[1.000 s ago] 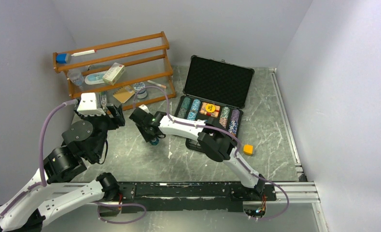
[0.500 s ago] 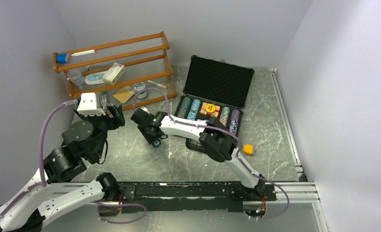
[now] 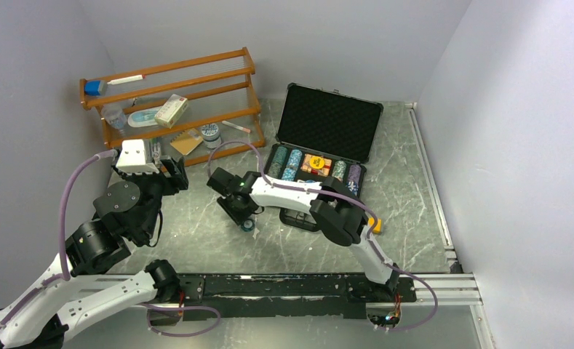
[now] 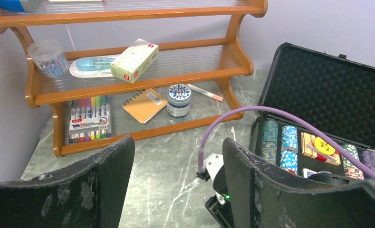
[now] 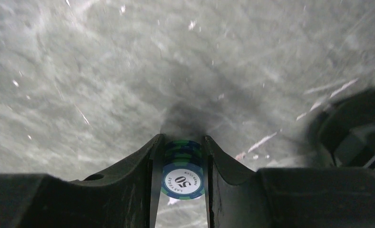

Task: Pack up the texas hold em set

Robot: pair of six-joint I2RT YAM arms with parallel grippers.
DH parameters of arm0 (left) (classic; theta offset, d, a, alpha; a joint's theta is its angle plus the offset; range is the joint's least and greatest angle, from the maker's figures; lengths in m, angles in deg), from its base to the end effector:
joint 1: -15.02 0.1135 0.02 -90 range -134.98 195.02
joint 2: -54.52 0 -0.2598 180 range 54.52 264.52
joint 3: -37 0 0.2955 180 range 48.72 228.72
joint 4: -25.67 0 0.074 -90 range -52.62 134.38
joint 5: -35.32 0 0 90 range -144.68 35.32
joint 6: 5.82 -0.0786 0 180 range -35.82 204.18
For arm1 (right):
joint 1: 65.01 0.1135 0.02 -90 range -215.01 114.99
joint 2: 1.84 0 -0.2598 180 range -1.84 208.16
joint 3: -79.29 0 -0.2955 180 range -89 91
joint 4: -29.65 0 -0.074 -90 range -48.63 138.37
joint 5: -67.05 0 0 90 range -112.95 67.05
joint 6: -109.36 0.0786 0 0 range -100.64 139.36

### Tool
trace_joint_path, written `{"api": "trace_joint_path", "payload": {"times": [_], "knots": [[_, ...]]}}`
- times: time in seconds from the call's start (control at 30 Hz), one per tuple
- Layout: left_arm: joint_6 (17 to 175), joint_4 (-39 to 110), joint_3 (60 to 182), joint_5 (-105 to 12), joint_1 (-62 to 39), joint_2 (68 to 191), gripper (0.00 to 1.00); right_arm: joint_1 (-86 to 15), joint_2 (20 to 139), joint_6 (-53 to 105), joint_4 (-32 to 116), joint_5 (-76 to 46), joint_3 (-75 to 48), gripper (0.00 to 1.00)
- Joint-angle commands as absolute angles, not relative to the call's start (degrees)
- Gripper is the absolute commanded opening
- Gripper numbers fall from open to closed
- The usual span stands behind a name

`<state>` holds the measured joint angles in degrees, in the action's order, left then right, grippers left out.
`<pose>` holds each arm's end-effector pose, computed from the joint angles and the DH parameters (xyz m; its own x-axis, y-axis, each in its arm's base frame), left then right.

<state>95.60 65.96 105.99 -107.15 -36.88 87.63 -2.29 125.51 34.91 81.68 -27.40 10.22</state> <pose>0.1498 -0.0901 0.4192 -0.0448 -0.1383 -0.9894 -0.0177 0.9903 -0.1376 0.2424 0.4567 0.0948 -0.6447 -0.6671 -0.3732 -0.7268 0.6862 0.0289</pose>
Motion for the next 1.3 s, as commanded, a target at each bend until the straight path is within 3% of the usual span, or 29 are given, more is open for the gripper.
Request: {"api": "trace_joint_path", "payload": {"times": [0.0, 0.37, 0.7, 1.0, 1.27], "knots": [[95.61, 65.08, 105.76, -107.31, -36.75, 87.29, 0.72, -2.11, 125.29, 34.18, 87.36, -23.96, 4.66, 0.39], [95.80, 65.29, 105.86, -107.40, -36.75, 87.57, 0.73, -2.05, 125.85, 38.01, 87.29, -28.23, 6.74, 0.64], [95.96, 65.36, 105.85, -107.08, -36.75, 87.01, 0.72, -1.93, 121.74, 33.87, 85.85, -25.56, 0.46, 0.69], [96.22, 65.82, 106.00, -107.21, -36.75, 87.13, 0.73, -1.99, 124.33, 31.97, 84.56, -25.21, 1.04, 0.61], [96.06, 65.63, 105.93, -107.34, -36.75, 87.26, 0.72, -1.96, 125.33, 32.43, 83.20, -24.28, 1.18, 0.32]]}}
